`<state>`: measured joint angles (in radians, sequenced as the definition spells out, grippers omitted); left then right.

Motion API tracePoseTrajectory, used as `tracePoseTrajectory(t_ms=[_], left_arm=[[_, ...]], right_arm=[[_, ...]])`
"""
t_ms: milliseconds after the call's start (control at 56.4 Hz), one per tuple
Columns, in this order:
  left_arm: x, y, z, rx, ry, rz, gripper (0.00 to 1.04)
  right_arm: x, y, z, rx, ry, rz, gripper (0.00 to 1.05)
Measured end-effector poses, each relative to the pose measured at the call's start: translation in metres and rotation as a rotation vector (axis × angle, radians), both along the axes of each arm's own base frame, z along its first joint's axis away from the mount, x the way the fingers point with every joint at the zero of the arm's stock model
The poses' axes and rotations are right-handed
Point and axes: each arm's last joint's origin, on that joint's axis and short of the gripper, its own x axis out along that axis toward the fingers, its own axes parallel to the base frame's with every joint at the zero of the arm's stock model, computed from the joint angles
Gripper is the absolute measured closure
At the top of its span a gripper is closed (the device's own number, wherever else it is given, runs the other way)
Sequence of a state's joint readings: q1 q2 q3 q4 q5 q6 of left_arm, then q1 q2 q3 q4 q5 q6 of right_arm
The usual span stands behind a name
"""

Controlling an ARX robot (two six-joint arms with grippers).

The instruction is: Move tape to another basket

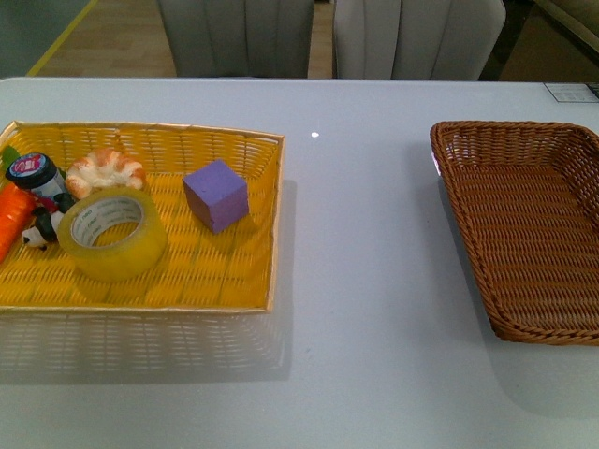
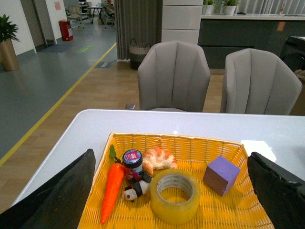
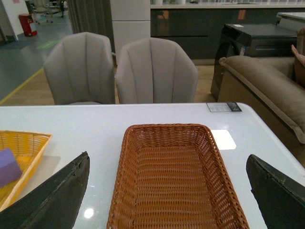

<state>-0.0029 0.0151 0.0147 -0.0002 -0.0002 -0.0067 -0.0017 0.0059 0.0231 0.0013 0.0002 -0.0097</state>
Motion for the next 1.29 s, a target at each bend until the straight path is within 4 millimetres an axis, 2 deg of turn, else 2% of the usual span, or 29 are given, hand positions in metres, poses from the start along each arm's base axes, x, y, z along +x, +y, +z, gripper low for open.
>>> tracePoseTrajectory(t_ms=[656,691,745,762,816,904,1028,1152,1206,1294], left_arm=[[0.000,0.000,0.000,0.000,0.000,0.000,0.09],[0.000,0.000,0.000,0.000,0.000,0.000,0.09],[0.000,0.000,0.000,0.000,0.000,0.000,0.09],[0.000,0.000,0.000,0.000,0.000,0.000,0.09],[0.000,0.000,0.000,0.000,0.000,0.000,0.09],[0.000,0.000,0.000,0.000,0.000,0.000,0.09],[0.000,0.000,0.000,0.000,0.000,0.000,0.09],[0.000,0.000,0.000,0.000,0.000,0.000,0.09],[0.000,0.000,0.000,0.000,0.000,0.000,0.09],[0.000,0.000,0.000,0.000,0.000,0.000,0.09]], right_arm=[[0.000,0.000,0.000,0.001,0.003,0.002,0.09],[0.001,0.000,-0.001,0.030,0.084,0.030,0.09],[0.005,-0.004,0.000,0.090,0.349,0.048,0.09],[0.007,-0.005,0.000,0.097,0.386,0.044,0.09],[0.028,-0.018,0.008,0.131,0.489,-0.010,0.09],[0.065,-0.046,0.022,0.100,0.447,-0.095,0.09],[0.113,-0.081,0.024,0.038,0.425,-0.162,0.09],[0.167,-0.110,0.002,-0.029,0.490,-0.171,0.09],[0.191,-0.122,-0.018,-0.029,0.562,-0.165,0.09],[0.218,-0.134,-0.045,-0.036,0.651,-0.152,0.09]])
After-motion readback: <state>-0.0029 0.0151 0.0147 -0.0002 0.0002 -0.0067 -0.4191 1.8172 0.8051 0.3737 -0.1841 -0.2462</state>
